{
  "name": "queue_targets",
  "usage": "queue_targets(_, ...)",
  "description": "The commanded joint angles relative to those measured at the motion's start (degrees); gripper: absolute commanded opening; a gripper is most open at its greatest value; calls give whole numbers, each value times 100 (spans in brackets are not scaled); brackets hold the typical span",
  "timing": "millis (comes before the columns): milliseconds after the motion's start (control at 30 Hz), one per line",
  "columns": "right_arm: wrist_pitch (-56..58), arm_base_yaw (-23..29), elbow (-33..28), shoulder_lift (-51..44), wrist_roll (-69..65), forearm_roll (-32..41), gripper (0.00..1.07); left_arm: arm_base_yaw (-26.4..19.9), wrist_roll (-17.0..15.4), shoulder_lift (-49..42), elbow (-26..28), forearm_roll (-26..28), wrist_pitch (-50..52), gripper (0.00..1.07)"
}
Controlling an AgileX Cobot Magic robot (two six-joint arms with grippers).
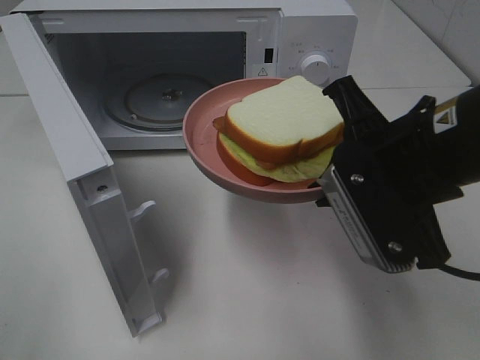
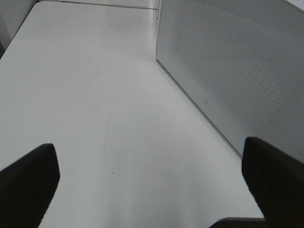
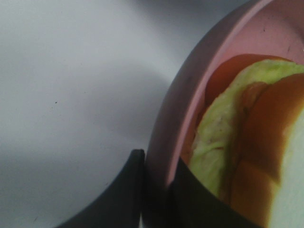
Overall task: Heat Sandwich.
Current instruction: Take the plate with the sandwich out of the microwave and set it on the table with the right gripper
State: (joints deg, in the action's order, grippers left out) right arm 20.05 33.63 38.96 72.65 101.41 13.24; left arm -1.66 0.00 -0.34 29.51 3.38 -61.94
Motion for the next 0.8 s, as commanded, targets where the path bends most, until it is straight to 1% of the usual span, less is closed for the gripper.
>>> queue_targets(33,-46,-11,-195,-544,-269,-143,0,-11,0,-29,-11,46,74,99)
queue_targets(167,63,-11,-327,-814,-527,-390,0,-11,0,-29,-11,46,74,99)
queue_targets(200,143,-11,-435,-1031,-733,-642,0,-11,0,-29,-11,46,74,99)
queue_targets(233,143,-11,-435,-1031,-733,-642,0,-11,0,-29,-11,46,74,99)
queue_targets(367,246,-11,-688,-1530,-1186,-985,0,-11,0,-29,-11,46,74,99)
queue_targets(400,246,-11,-688,-1530,-1186,-985,0,-11,0,-29,-11,46,74,99)
queue_targets(467,447,-11,-739,-1742,-1444,-1278,1,-11,0,-29,-11,46,74,99)
queue_targets(600,619,-11,-745,-1902,-1793,-1570,1,-11,0,-29,-11,46,74,99)
queue_targets(633,710,-11,-745,-1971,-2063,-1770,1,-11,0,-29,-11,46,74,99)
queue_targets(733,773,-11,-745,-2028,-2447,-1994,1,-11,0,-29,-11,46,74,99)
queue_targets(800,831,-11,-745,-2068,-3100,-2464,1,-11,0,-29,-11,46,74,99)
